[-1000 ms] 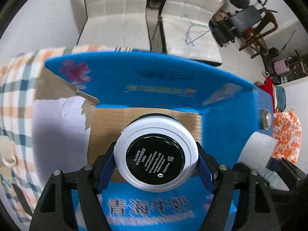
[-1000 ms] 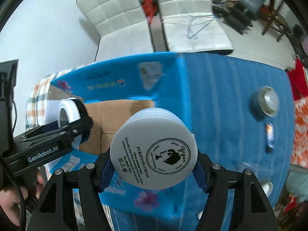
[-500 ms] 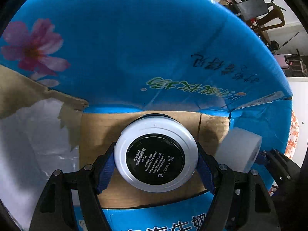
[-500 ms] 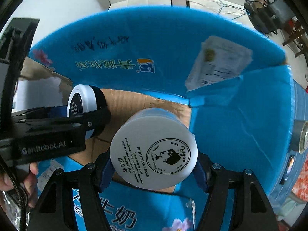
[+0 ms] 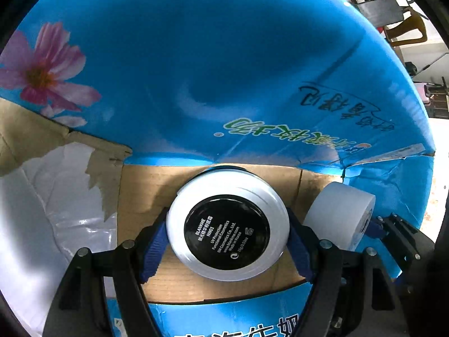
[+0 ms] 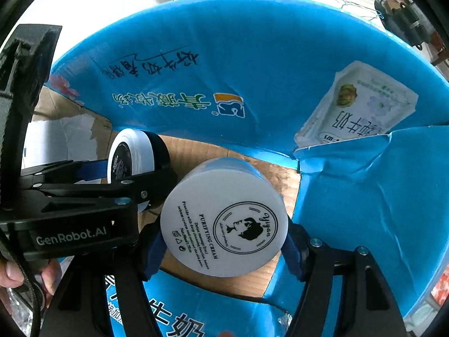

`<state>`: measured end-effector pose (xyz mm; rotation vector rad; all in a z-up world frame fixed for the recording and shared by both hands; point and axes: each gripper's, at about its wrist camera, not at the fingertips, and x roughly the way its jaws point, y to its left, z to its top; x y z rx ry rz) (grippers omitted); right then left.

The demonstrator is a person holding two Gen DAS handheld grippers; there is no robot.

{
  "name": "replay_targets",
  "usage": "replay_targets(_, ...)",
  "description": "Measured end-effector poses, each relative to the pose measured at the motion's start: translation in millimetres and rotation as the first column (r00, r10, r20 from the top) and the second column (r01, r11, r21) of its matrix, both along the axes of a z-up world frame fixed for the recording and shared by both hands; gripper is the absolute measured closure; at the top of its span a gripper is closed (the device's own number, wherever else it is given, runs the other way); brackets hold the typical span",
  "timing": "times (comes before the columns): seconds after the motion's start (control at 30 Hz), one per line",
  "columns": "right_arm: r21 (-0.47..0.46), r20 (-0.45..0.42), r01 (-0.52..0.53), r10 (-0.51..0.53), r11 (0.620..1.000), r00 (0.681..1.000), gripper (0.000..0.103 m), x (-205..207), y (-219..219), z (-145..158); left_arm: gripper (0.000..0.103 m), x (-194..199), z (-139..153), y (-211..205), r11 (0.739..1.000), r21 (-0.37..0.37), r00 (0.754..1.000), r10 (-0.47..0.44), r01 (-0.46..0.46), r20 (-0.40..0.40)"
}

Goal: Organize rigid objects
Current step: 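Carry both jars into the blue box and open both tools, then lift both tools out of the blue box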

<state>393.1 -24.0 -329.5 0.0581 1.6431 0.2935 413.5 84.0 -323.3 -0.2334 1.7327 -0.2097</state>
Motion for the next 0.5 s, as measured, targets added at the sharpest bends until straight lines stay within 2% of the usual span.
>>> replay_targets(0.07,0.0,0.003,0.001,-0.001,1.0,1.0,0.031,-7,-1,3,0.023,-6,1,1,1.0,0.004,1.0,0.0,0.0,-0.002)
replay_targets(0.13,0.007,0.007,0.005,-0.005,1.0,1.0,0.029,-10,-1,3,0.014,-6,4,1,1.0,0.0,1.0,0.003,-0.003,0.001)
replay_targets(0.27,0.016,0.013,0.015,-0.015,1.0,1.0,0.025,-9,-3,3,0.013,-2,11,4,1.0,-0.012,1.0,0.016,-0.016,0.001)
replay_targets(0.4,0.004,0.029,0.01,-0.01,1.0,1.0,0.021,-11,-5,13,0.001,-1,24,4,1.0,-0.006,1.0,0.018,-0.018,0.018)
replay_targets(0.5,-0.02,0.046,0.015,-0.014,1.0,0.999,0.016,-17,-5,22,0.001,-4,36,4,0.999,0.028,0.999,0.014,-0.015,0.036)
